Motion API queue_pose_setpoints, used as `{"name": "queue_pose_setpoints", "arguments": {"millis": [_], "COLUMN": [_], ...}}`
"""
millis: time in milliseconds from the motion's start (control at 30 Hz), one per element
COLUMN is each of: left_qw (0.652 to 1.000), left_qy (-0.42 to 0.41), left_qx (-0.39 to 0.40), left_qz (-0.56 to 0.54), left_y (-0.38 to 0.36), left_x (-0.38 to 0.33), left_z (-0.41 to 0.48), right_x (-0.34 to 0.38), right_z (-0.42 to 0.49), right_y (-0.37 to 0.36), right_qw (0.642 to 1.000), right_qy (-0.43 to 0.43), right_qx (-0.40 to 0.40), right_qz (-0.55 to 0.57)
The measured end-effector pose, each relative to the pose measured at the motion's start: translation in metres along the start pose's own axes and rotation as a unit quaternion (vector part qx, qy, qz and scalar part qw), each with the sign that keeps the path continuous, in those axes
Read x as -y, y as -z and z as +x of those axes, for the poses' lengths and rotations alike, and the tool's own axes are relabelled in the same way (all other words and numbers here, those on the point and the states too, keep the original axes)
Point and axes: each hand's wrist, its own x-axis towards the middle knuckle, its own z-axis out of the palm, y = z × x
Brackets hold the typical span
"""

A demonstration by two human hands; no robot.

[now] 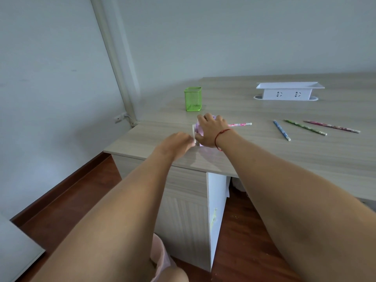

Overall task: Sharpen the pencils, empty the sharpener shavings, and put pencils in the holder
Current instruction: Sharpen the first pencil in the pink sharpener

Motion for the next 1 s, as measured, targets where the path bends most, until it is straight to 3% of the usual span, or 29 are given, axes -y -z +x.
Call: {"name": "queue_pose_setpoints", "arguments": {"millis": [300, 467, 633, 800, 1000], "left_qw": [0.997, 0.997, 0.990, 0.986, 0.988], "left_qy": [-0.003, 0.038, -0.007, -0.022, -0.045], "left_qx": [0.015, 0.014, -0.054, -0.129, -0.129], "left_qz": [0.073, 0.073, 0.127, 0.102, 0.072], "left_y": [-0.019, -0.008, 0.015, 0.026, 0.025], "left_x": [0.013, 0.021, 0.030, 0.027, 0.017], "left_z": [0.030, 0.053, 0.069, 0.063, 0.030], "right_x": [-0.002, -0.004, -0.005, -0.004, 0.001], "right_z": [0.000, 0.004, 0.004, 0.011, 0.017], "right_y": [-0.013, -0.017, -0.011, -0.005, -0.002], "right_qw": [0.995, 0.995, 0.996, 0.999, 0.998], "right_qy": [0.001, 0.010, 0.014, 0.013, 0.010], "right_qx": [-0.098, -0.101, -0.085, -0.047, 0.019], "right_qz": [0.017, 0.018, -0.016, -0.008, -0.063]}}
